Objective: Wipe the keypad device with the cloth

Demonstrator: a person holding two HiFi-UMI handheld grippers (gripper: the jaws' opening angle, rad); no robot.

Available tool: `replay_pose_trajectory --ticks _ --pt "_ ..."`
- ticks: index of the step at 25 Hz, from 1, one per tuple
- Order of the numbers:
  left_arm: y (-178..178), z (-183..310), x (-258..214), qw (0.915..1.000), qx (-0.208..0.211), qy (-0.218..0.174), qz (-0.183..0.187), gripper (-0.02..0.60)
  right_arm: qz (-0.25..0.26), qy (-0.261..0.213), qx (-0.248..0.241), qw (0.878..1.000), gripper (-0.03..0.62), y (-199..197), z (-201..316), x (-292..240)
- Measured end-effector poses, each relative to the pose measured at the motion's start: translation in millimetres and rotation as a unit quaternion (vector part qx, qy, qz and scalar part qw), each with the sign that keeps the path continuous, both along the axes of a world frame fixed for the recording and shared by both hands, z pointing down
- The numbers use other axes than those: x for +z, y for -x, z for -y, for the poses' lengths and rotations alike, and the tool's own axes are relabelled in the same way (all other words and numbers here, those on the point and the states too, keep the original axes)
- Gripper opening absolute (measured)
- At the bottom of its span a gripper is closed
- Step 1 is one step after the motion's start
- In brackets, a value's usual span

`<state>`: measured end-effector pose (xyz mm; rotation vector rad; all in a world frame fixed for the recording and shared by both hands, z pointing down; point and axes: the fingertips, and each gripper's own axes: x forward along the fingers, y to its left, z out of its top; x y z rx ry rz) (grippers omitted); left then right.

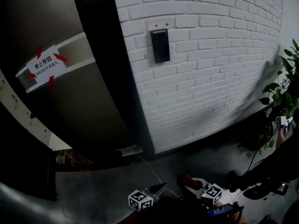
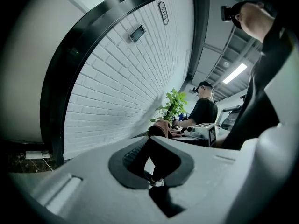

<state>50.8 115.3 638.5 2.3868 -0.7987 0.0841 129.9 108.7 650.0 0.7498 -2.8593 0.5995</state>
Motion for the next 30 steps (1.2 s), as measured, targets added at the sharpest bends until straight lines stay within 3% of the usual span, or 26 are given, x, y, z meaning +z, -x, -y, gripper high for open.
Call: replay_pose_trajectory --ticks 6,13,22,30 --pt "-10 14 -4 0.9980 -0.059 -0.020 0.010 0.005 -0.006 -0.007 -0.010 1.000 0.104 -26 17 2" --pt "-63 10 -7 0.9972 -0.066 -0.029 0.017 0.005 0.005 -0.011 -0.044 0.999 0.104 -47 17 -5" --pt "-93 -10 1 0.9911 -0.131 -0.020 0.014 0.005 0.013 -0.024 -0.104 0.994 0.104 -69 2 -1" --pt "-123 -27 7 0.9912 -0.128 -0.027 0.022 0.005 0.019 -0.043 -0.119 0.992 0.104 -89 -18 -7"
